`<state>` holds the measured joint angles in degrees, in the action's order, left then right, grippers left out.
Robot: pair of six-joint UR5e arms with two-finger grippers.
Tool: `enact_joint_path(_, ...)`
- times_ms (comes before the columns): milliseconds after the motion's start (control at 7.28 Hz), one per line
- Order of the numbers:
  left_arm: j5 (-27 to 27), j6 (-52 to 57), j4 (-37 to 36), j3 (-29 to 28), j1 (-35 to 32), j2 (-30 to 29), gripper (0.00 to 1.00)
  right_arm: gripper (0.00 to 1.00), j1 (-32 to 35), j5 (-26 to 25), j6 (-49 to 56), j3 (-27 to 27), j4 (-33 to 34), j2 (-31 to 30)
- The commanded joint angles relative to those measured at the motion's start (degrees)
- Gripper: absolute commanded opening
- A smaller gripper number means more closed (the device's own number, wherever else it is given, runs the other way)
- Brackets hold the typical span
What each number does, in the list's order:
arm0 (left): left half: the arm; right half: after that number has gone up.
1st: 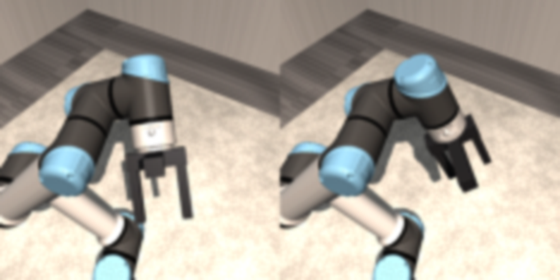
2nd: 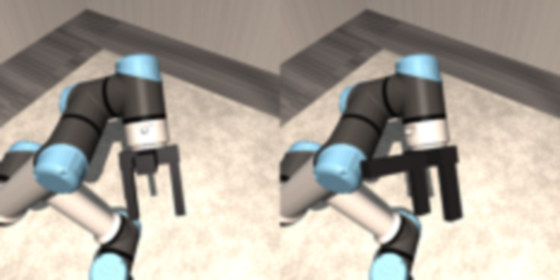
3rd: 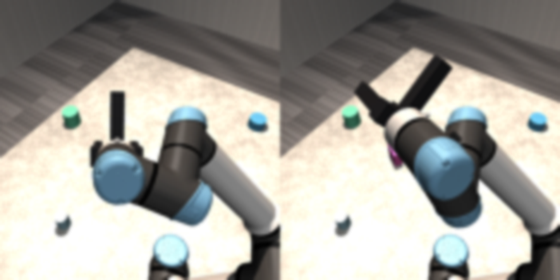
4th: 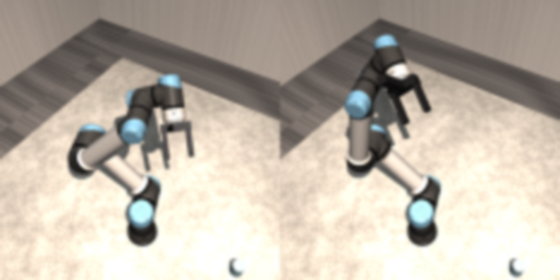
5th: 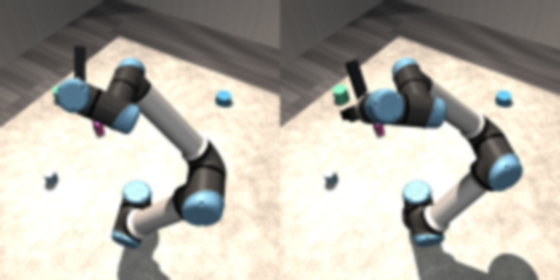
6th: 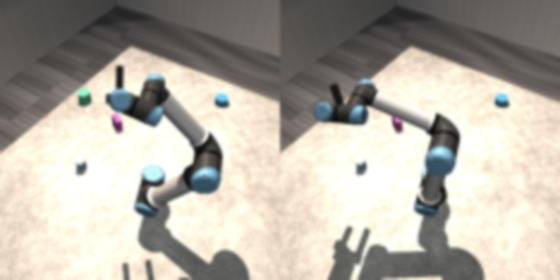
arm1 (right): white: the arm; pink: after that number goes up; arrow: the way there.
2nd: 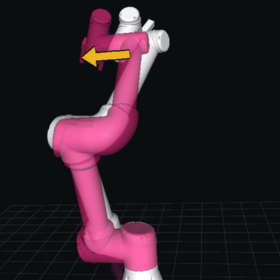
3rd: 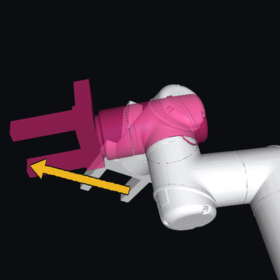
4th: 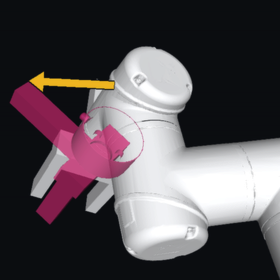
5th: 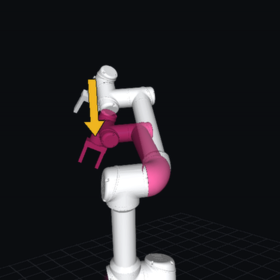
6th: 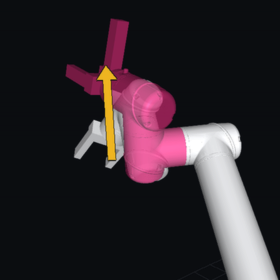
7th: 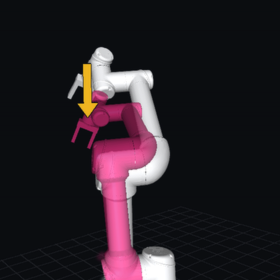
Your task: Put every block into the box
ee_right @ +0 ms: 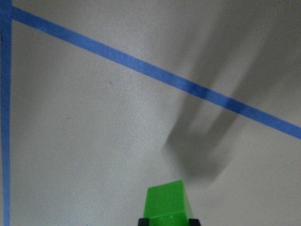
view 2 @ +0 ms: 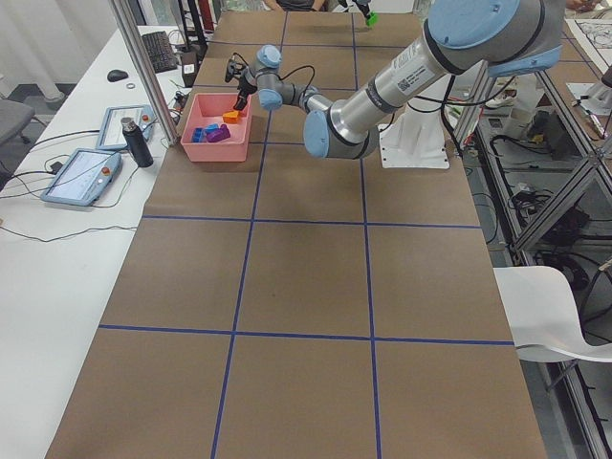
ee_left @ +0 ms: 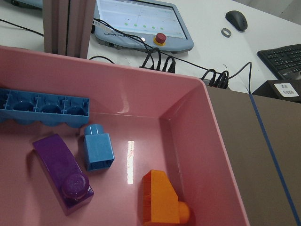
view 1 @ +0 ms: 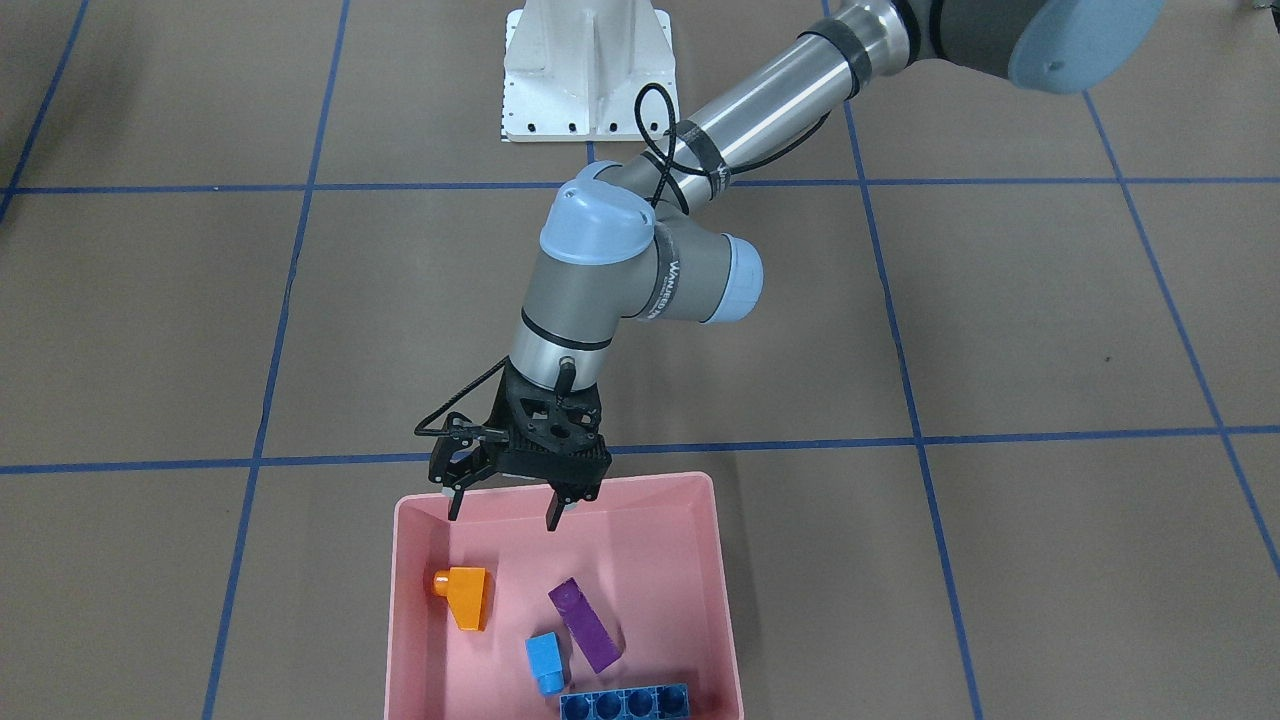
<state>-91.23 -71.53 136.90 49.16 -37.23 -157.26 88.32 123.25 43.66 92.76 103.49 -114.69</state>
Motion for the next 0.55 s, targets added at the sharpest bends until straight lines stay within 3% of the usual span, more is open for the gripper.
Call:
enact_joint_path(0,-0.1,0.0,-0.4,2.2,0.1,1.2,1.00,0.00,5.1,-7.1,0.5,12.3,10.9,1.6)
enact_joint_path(137,-0.5,0.0,-0.9,3.8,-0.2,2.0,1.00,0.00,8.0,-9.9,0.4,15.1,13.8,4.9)
enact_joint_path(412,-2.5,0.0,-9.3,9.3,-2.2,2.3,1.00,0.00,9.1,-10.3,-2.0,15.4,14.1,13.5)
